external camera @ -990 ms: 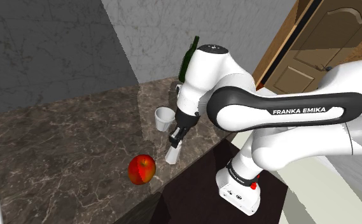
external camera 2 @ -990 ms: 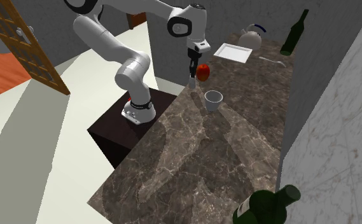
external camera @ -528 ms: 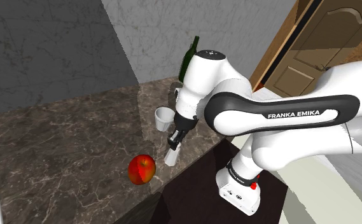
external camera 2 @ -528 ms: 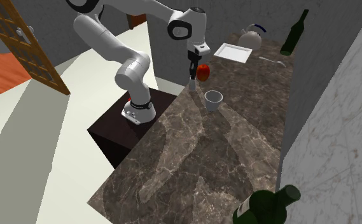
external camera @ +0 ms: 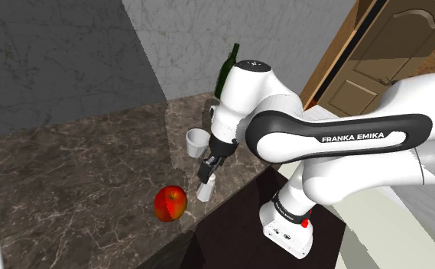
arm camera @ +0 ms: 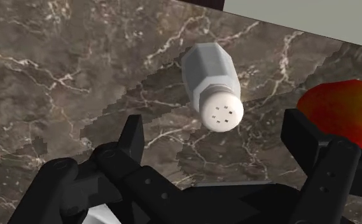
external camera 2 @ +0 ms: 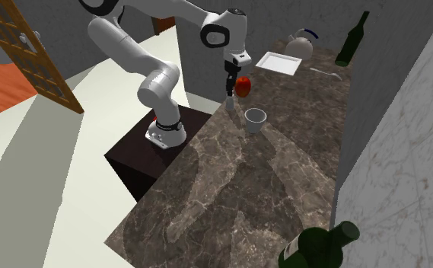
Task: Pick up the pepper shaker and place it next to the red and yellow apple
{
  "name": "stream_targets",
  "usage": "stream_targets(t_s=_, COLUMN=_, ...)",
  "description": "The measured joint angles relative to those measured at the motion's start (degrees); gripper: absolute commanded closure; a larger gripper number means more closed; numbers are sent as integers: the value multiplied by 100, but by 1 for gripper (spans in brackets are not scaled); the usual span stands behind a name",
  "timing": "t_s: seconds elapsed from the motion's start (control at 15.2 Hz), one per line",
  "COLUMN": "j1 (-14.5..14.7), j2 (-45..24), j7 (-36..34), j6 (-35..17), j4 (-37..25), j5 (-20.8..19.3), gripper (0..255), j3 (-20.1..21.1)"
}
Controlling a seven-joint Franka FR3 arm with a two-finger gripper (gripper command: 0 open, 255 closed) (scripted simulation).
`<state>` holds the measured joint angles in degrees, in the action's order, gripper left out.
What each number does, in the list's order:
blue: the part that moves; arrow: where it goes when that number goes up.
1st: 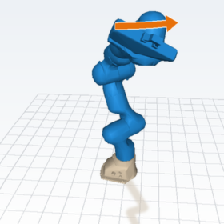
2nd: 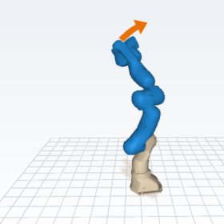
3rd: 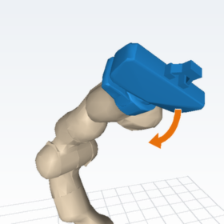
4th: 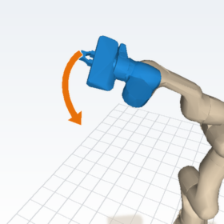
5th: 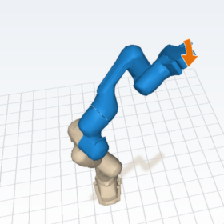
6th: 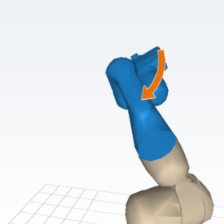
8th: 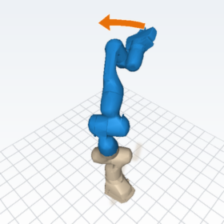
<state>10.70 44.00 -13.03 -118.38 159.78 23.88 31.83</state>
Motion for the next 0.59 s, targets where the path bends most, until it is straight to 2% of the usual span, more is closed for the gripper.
stream_targets(t_s=0.33, j1=-43, j2=301, j7=-20, j6=775, j4=-485, j5=-224, gripper=0, j3=-279)
stream_targets(t_s=0.59, j1=-48, j2=315, j7=-29, j6=849, j4=-540, j5=-244, gripper=0, j3=-297)
